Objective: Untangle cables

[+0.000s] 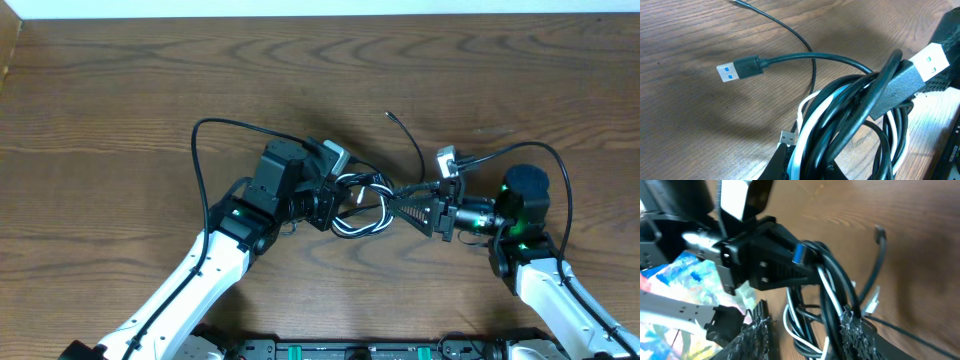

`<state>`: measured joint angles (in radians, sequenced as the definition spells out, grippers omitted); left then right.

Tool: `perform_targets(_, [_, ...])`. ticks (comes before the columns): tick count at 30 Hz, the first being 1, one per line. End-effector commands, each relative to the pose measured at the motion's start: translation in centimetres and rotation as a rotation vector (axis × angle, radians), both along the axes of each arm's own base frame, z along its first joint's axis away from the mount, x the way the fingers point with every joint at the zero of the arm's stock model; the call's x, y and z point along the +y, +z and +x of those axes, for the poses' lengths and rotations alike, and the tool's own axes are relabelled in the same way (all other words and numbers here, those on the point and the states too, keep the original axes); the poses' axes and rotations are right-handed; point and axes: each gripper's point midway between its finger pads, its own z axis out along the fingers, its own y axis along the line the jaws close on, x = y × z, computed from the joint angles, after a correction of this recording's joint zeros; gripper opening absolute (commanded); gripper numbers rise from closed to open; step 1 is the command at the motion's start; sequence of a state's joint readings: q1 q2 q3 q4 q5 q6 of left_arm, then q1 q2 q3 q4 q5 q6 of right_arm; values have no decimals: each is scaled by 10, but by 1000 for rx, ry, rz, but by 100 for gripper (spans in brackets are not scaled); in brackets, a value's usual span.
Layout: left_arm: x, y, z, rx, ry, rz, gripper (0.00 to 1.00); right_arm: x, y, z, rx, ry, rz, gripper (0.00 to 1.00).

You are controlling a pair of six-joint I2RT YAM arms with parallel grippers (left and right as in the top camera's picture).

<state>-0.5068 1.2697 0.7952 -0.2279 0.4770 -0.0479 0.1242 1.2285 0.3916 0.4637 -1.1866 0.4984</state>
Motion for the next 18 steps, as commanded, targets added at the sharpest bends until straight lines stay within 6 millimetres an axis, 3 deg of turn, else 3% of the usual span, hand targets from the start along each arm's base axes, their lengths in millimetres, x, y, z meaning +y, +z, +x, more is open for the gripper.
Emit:
perform_targets(1, [-6, 8, -1, -11, -29, -29, 8, 7, -2, -5, -14, 21, -15, 46])
perform_targets(9, [0, 6, 7, -33, 11, 4, 8, 32, -5, -29, -11, 135, -22, 45])
perform_targets(15, [0, 6, 7, -33, 12, 5, 8, 43, 6, -50, -47, 254, 20, 29])
perform_targets(18, [0, 6, 7, -33, 11, 3, 8, 45, 17, -61, -93, 324, 57, 27])
